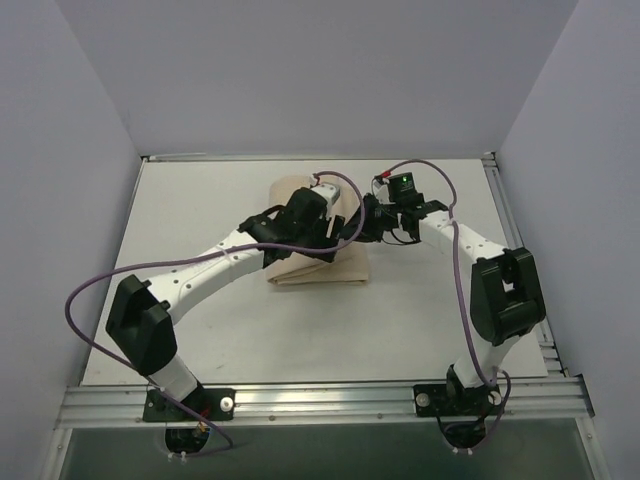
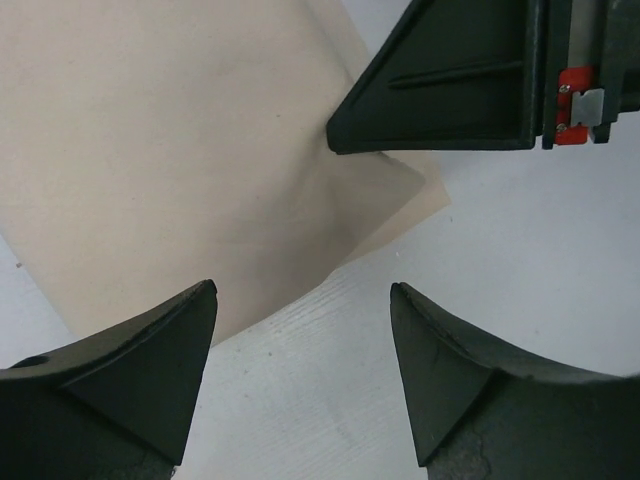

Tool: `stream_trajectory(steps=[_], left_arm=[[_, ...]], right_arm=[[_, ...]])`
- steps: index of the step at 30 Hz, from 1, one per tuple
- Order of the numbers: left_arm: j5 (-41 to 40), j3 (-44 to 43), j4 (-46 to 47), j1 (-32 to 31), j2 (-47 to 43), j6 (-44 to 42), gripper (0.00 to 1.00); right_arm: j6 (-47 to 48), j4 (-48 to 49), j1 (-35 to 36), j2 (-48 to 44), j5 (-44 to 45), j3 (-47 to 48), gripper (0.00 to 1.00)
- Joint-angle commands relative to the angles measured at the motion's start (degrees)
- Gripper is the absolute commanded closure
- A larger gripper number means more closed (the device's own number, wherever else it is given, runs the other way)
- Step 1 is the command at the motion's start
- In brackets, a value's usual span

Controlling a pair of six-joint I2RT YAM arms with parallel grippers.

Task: Open and lay out the surgical kit
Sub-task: Open the surgical kit at the center of the board.

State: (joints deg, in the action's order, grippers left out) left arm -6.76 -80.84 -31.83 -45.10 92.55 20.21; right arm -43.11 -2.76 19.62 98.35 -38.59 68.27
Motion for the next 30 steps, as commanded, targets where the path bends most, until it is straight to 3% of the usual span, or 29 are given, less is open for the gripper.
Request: stream_trajectory(steps=[1, 13, 19, 22, 23, 25, 26, 27, 30], left_arm=[[-7.64, -3.44, 3.00, -2.36, 2.19, -3.68, 0.21], [-15.12, -6.61, 0.99, -4.64, 8.52, -0.96, 0.20], [-17.23, -9.86, -2.61, -4.21, 12.03, -0.69, 0.23], [-17.67, -10.04, -3.23, -3.07, 11.95, -0.61, 0.52], [-17.93, -9.69, -3.23, -2.37, 10.73, -0.61, 0.77], [-17.41, -8.29, -2.27, -1.22, 8.97, -0.43, 0.97], [-16.71, -6.28, -1.92, -0.61, 6.52, -0.08, 0.98], [-15.83, -4.96, -1.31, 1.05, 5.19, 0.18, 0.98], [-10.84, 0.93, 0.10, 5.26, -0.60, 2.11, 0.98]], right_arm=[[-8.72, 1.62, 0.60, -2.81, -2.98, 1.16, 1.00], [-20.78, 7.15, 0.77, -5.53, -3.86, -1.47, 1.00], [-22.45, 8.56, 0.77, -5.53, -5.00, -1.47, 1.00], [-22.46, 9.00, 0.77, -5.71, -5.09, -1.30, 1.00], [-22.11, 9.01, 0.77, -5.53, -5.27, -1.12, 1.00], [-20.97, 8.83, 0.43, -5.18, -5.53, -0.77, 0.93], [-20.52, 8.83, 0.16, -5.01, -5.62, -0.60, 0.88], [-19.56, 8.31, -0.10, -4.92, -5.62, -0.25, 0.73], [-14.03, 5.15, -1.95, -4.04, -5.71, 1.95, 0.49]])
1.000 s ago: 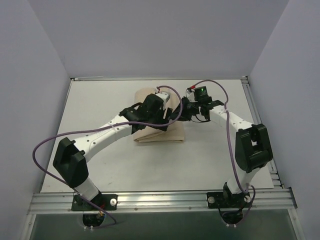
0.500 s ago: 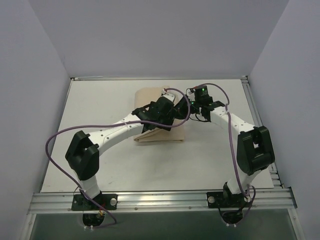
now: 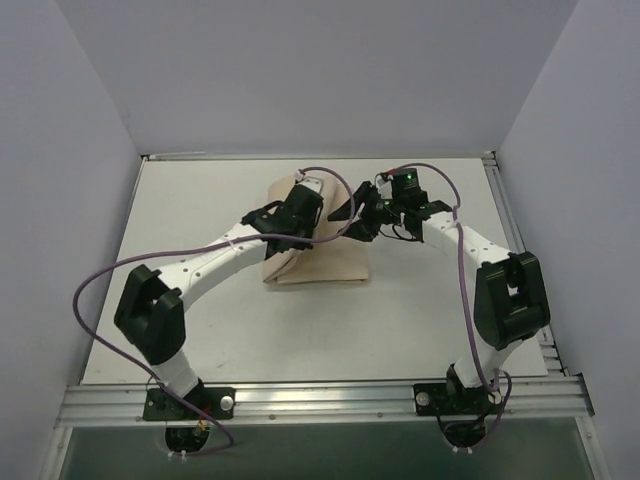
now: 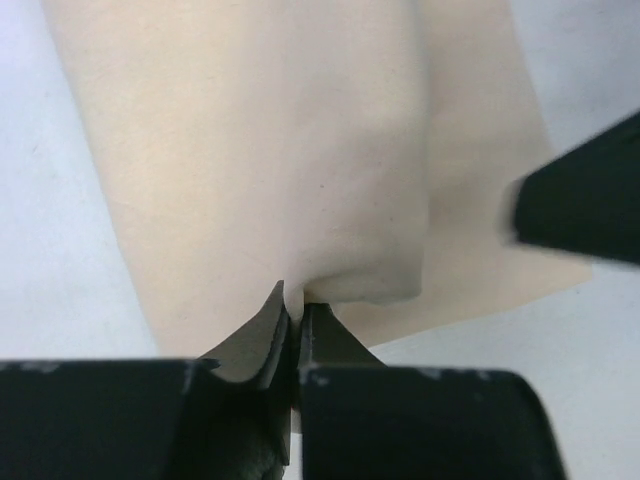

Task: Open and lay out the surgical kit
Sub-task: Open the surgical kit at the center of the board.

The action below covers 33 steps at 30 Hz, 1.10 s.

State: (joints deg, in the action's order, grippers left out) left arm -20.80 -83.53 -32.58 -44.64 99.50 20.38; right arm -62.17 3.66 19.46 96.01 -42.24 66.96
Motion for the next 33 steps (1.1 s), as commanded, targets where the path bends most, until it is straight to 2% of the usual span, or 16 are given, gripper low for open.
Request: stream_trajectory(steps=[1, 3, 8, 10, 12, 13, 14, 16, 17, 18, 26, 29, 33], left_arm=[[4.61, 5.46, 1.55, 6.13, -9.05, 2.55, 0.98], [6.72, 10.98, 2.16, 8.68, -14.06, 4.83, 0.98], [8.05, 20.14, 1.73, 18.00, -23.89, 10.19, 0.98], [9.89, 23.75, 1.55, 21.16, -26.11, 12.13, 0.97], [9.99, 25.25, -0.28, 25.47, -28.57, 14.50, 0.91], [10.16, 26.56, -0.90, 26.70, -29.18, 15.29, 0.82], [9.90, 26.83, -1.78, 28.89, -30.06, 16.09, 0.54], [8.59, 26.93, -5.38, 29.61, -30.25, 18.81, 0.19], [7.27, 26.84, -6.43, 30.05, -29.90, 19.60, 0.06], [6.65, 26.58, -8.88, 30.14, -29.63, 21.00, 0.06], [-2.84, 20.34, -22.08, 31.02, -27.60, 25.14, 0.06], [-4.95, 20.68, -25.07, 31.11, -31.63, 27.51, 0.06], [-5.48, 23.40, -25.35, 31.28, -39.90, 27.79, 0.05]], right_arm=[[6.26, -2.16, -2.41, -1.53, -2.32, 3.79, 0.46], [10.56, -6.27, -3.82, -1.09, -1.71, 5.81, 0.40], [21.11, -14.20, -2.59, 1.54, 2.85, 10.99, 0.39], [27.35, -19.46, 0.48, 3.30, 5.49, 15.12, 0.39], [30.69, -23.50, 4.42, 6.20, 10.14, 19.41, 0.40], [32.97, -24.39, 5.75, 6.99, 11.90, 20.48, 0.40], [33.78, -24.93, 7.15, 8.39, 15.14, 21.45, 0.40], [35.70, -25.89, 10.75, 9.72, 18.58, 23.99, 0.40], [36.24, -26.33, 12.08, 10.86, 20.42, 24.97, 0.40], [36.85, -27.12, 13.31, 11.48, 24.53, 25.84, 0.40], [42.91, -32.92, 25.87, 21.22, 39.32, 38.13, 0.37], [43.10, -36.70, 27.90, 25.35, 44.60, 42.88, 0.36], [43.45, -38.20, 30.36, 28.18, 46.19, 44.83, 0.35]])
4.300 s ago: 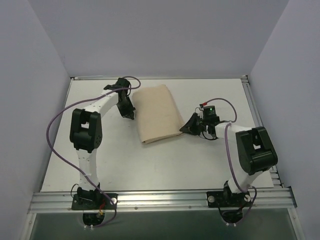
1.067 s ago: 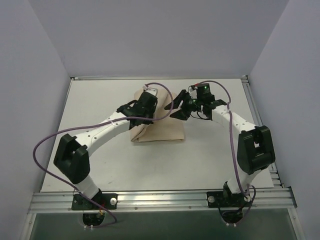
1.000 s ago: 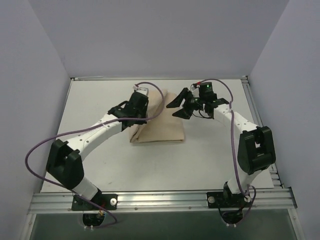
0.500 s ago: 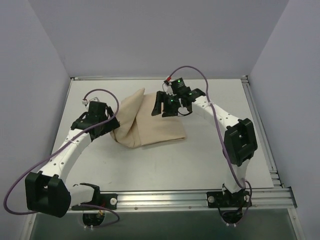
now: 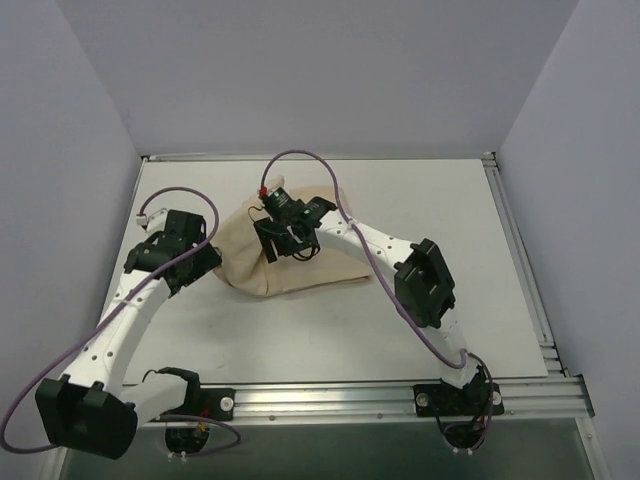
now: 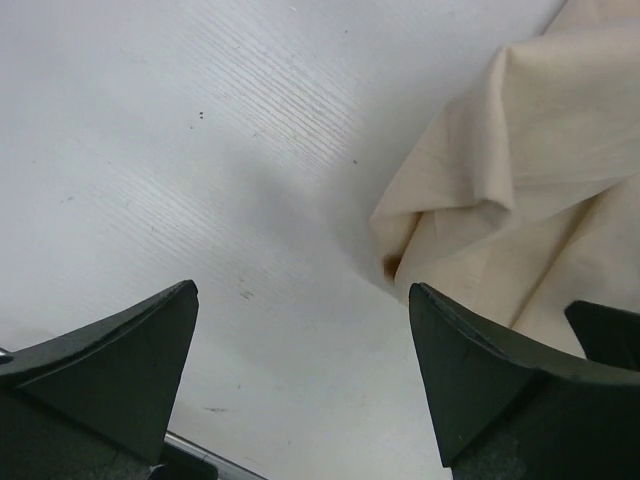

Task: Open and lay out the surgical kit
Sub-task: Open the surgical kit at the center of the board.

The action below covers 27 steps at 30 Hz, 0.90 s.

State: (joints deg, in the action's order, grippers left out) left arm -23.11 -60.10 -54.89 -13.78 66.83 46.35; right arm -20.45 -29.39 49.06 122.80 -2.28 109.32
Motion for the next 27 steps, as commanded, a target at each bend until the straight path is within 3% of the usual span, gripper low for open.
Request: stream_trajectory(steps=[1, 5, 16, 22, 26, 27], left_arm=[[-2.99, 1.37, -2.50, 0.51, -8.98, 1.29, 0.05], [-2.38, 3.05, -1.09, 1.12, -15.14, -1.08, 0.04], [-0.27, 2.70, -1.80, 1.65, -13.21, -3.89, 0.04], [0.79, 3.06, -0.83, 1.74, -13.22, -4.42, 0.04], [2.10, 3.14, 0.75, 1.74, -11.81, -4.86, 0.04], [2.46, 3.14, 0.93, 1.65, -11.55, -4.86, 0.04]], right_arm=[[1.81, -5.07, 1.04, 1.82, 6.76, 2.65, 0.35], [1.99, -5.94, 2.27, 5.16, 10.10, 4.32, 0.34], [1.46, -7.35, 4.73, 11.14, 12.74, 9.51, 0.37], [0.41, -7.70, 4.82, 10.45, 15.55, 10.21, 0.61], [0.50, -7.96, 4.47, 10.26, 15.82, 11.44, 0.90], [0.58, -8.05, 4.38, 10.35, 15.82, 11.71, 0.94]])
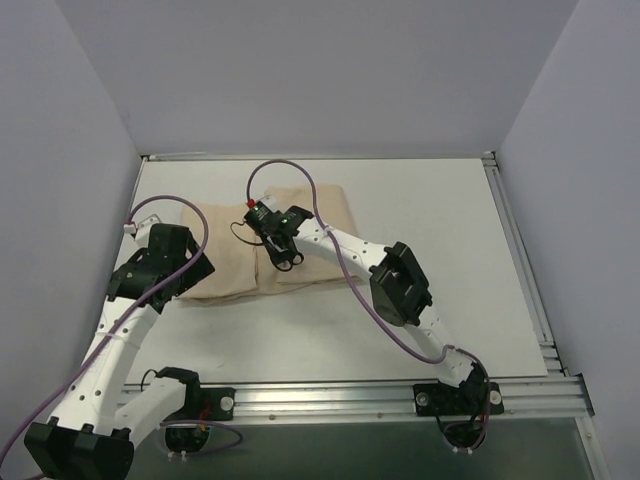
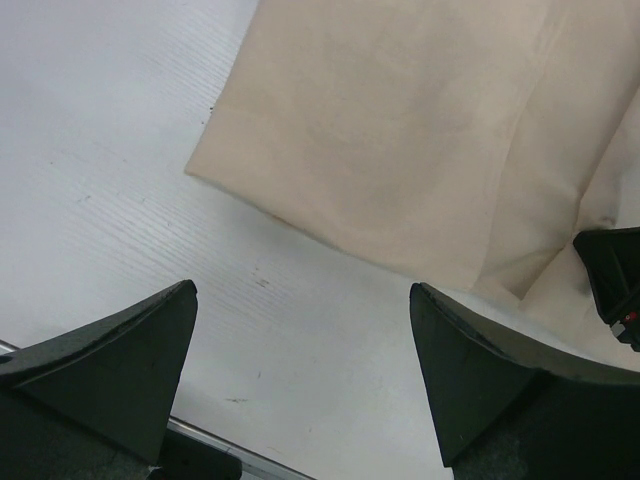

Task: Open and lay out the surgical kit
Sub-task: Open the surgical kit at the center of the board.

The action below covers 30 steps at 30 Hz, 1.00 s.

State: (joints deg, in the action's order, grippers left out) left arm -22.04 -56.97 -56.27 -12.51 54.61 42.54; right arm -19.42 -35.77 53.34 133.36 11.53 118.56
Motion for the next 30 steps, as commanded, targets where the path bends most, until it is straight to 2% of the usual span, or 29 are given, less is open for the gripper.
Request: stream_trajectory(steps=[1, 2, 9, 10, 11, 12, 13, 15, 16, 18, 19, 20, 23, 24, 25, 27, 29, 30], left_arm=[[1.74, 0.02, 2.65, 0.47, 0.85, -1.06, 0.04], [2.18, 0.02, 3.18, 0.39, 1.28, -1.06, 0.04], [6.56, 0.02, 6.61, 0.56, 5.24, -2.46, 0.03], [7.10, -0.16, 6.79, 0.56, 7.16, -2.55, 0.02], [7.62, -0.33, 7.14, 0.56, 8.22, -2.47, 0.02], [8.67, -0.86, 7.31, 0.65, 9.28, -2.47, 0.01], [9.03, -1.21, 7.32, 0.65, 11.11, -2.38, 0.01], [10.43, -1.74, 8.02, 0.82, 12.44, -2.12, 0.01], [10.70, -1.91, 8.37, 0.82, 13.32, -2.03, 0.01], [11.14, -2.09, 9.25, 0.91, 13.85, -1.94, 0.00], [11.58, -2.18, 9.51, 1.00, 14.38, -1.85, 0.00], [11.67, -2.18, 9.77, 0.91, 14.65, -1.76, 0.00], [11.85, -2.09, 10.21, 1.09, 15.44, -1.59, 0.00], [11.93, -1.92, 10.39, 1.00, 15.70, -1.50, 0.00], [12.20, -1.66, 10.74, 1.17, 16.14, -1.50, 0.00], [12.72, -1.39, 11.18, 1.44, 16.93, -1.41, 0.00], [13.60, -1.13, 11.71, 1.88, 18.16, -1.50, 0.00], [13.69, -1.13, 11.71, 1.97, 19.03, -1.50, 0.00]], right_arm=[[-0.62, -1.85, -0.17, -0.29, 2.01, 2.81, 0.96], [-0.71, -2.11, -0.26, -0.38, 2.01, 2.99, 1.00], [-1.15, -2.03, -3.06, -4.42, 0.78, 2.99, 0.98], [-0.89, -1.07, -4.03, -5.21, -1.40, 1.77, 0.94], [-0.62, -0.80, -4.56, -5.39, -2.20, 1.32, 0.76], [-0.62, -0.62, -4.91, -5.48, -2.91, 0.88, 0.71], [-0.45, -0.53, -5.26, -5.57, -4.83, 0.62, 0.71], [0.00, 0.00, -5.62, -5.31, -6.17, 0.00, 0.74], [0.08, -0.18, -5.62, -5.22, -6.34, 0.00, 0.81], [0.08, -0.09, -5.62, -5.39, -6.69, -0.17, 0.87], [0.17, 0.43, -5.70, -5.65, -7.04, -0.44, 0.98], [0.26, 0.61, -5.62, -5.83, -7.57, -0.70, 1.00], [0.17, 0.61, -5.88, -6.27, -8.27, -0.70, 1.00], [0.17, 0.87, -6.05, -6.79, -8.97, -0.96, 0.94], [0.08, 1.66, -6.14, -7.23, -9.50, -1.23, 0.79], [0.00, 2.37, -6.49, -8.11, -10.91, -1.75, 0.75], [-0.35, 2.46, -6.58, -8.20, -10.91, -1.67, 0.97], [-0.53, 2.28, -6.76, -8.46, -10.91, -1.58, 1.00]])
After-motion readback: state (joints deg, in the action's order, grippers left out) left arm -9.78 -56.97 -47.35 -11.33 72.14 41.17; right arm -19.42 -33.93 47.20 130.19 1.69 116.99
